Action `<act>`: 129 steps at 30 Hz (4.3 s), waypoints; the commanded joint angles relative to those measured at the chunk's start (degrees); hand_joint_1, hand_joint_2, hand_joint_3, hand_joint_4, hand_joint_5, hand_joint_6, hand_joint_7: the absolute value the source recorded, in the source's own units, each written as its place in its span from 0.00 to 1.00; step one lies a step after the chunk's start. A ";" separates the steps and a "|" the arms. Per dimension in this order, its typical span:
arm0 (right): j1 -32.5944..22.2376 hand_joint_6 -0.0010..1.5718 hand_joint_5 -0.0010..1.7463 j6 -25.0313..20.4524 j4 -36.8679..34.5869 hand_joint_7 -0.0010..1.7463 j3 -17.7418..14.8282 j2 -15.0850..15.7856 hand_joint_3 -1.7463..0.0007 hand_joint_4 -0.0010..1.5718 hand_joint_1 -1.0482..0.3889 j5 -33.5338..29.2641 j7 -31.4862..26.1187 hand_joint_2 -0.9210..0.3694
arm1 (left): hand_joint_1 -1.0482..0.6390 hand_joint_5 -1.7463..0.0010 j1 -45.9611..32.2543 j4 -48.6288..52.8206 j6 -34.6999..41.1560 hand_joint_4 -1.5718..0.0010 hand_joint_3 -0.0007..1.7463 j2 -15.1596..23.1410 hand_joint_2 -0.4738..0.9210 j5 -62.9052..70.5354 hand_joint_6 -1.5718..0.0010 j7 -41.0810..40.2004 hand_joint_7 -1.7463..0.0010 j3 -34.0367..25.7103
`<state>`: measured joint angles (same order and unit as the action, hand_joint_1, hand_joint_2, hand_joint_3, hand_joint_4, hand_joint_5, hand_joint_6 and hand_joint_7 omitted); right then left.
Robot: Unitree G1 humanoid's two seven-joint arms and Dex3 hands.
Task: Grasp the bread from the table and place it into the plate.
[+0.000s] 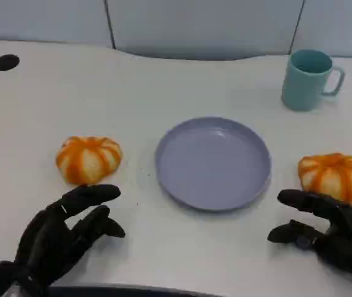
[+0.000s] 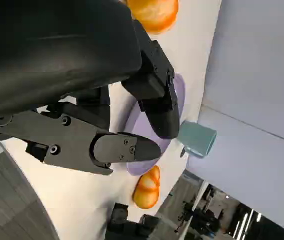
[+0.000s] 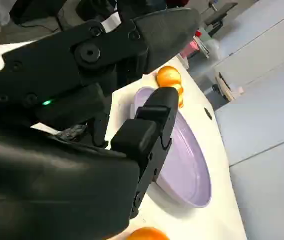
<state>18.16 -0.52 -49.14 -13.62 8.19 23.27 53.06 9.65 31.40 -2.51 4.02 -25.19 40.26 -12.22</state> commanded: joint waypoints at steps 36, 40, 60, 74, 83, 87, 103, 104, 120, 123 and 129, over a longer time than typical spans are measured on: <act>-0.57 0.62 0.51 -3.72 0.00 0.06 -1.05 0.42 0.98 0.46 0.49 0.56 0.12 0.00 | 0.43 0.13 -2.70 -8.47 -13.16 0.86 0.11 2.02 1.00 7.73 0.74 -1.90 0.58 2.24; -0.77 0.62 0.51 -4.41 0.71 0.06 -0.95 0.39 0.98 0.46 0.49 0.59 -0.40 0.00 | 0.44 0.26 -3.16 -11.85 -19.91 0.87 0.07 4.61 1.00 14.81 0.73 -4.75 0.69 4.35; -1.27 0.63 0.53 -3.27 1.58 0.05 -0.40 -0.06 0.98 0.45 0.49 0.38 -1.17 0.00 | 0.28 0.80 4.61 -18.89 -25.09 0.80 0.00 20.34 1.00 59.48 0.72 -35.13 1.00 14.06; -1.42 0.63 0.52 -3.13 1.68 0.04 -0.06 0.24 0.98 0.45 0.48 0.33 -1.26 0.00 | 0.21 0.94 12.45 -21.75 -7.98 0.91 0.01 23.94 1.00 72.66 0.87 -31.99 1.00 22.40; -1.68 0.62 0.52 -2.44 1.95 0.04 0.15 0.16 0.97 0.44 0.50 0.24 -1.21 0.00 | 0.19 0.97 22.28 -9.66 -5.13 0.96 0.00 24.19 0.99 72.40 0.90 -29.03 1.00 28.60; -1.67 0.62 0.52 -2.36 1.90 0.04 0.16 0.16 0.97 0.44 0.50 0.28 -1.15 0.00 | 0.19 0.98 22.88 -8.88 -5.06 0.96 0.00 24.53 1.00 71.78 0.90 -29.32 1.00 29.41; -1.65 0.62 0.51 -0.96 0.96 0.03 0.03 0.08 0.96 0.45 0.51 0.21 -0.89 0.00 | 0.19 0.99 40.18 20.20 0.29 0.99 0.00 17.16 0.97 72.71 0.94 -32.48 1.00 39.07; -1.64 0.62 0.51 -0.83 0.88 0.03 0.02 0.07 0.95 0.45 0.51 0.23 -0.82 0.00 | 0.19 0.99 40.45 20.67 0.25 1.00 0.00 17.12 0.98 72.57 0.94 -32.68 1.00 39.38; -1.95 0.63 0.51 -2.61 2.10 0.03 0.34 0.30 0.97 0.44 0.48 0.44 -0.77 0.00 | 0.32 0.97 47.71 38.89 -2.91 0.95 0.00 11.28 0.86 70.34 0.89 -34.89 0.99 42.79; -2.03 0.63 0.51 -3.51 2.53 0.03 0.20 0.26 0.97 0.45 0.48 0.76 -0.69 0.00 | 0.33 0.97 48.11 40.10 -2.81 0.95 0.00 10.68 0.86 69.88 0.89 -34.73 0.99 43.08; -2.65 0.63 0.51 -4.63 3.98 0.02 0.05 0.09 0.97 0.45 0.48 1.07 -0.90 0.00 | 0.39 0.96 48.69 42.51 -1.32 0.96 0.00 9.17 0.85 68.90 0.87 -33.55 0.99 43.11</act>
<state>16.91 -4.13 -45.65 -13.38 7.71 24.24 52.53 56.36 72.73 -4.93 13.27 44.35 6.18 30.68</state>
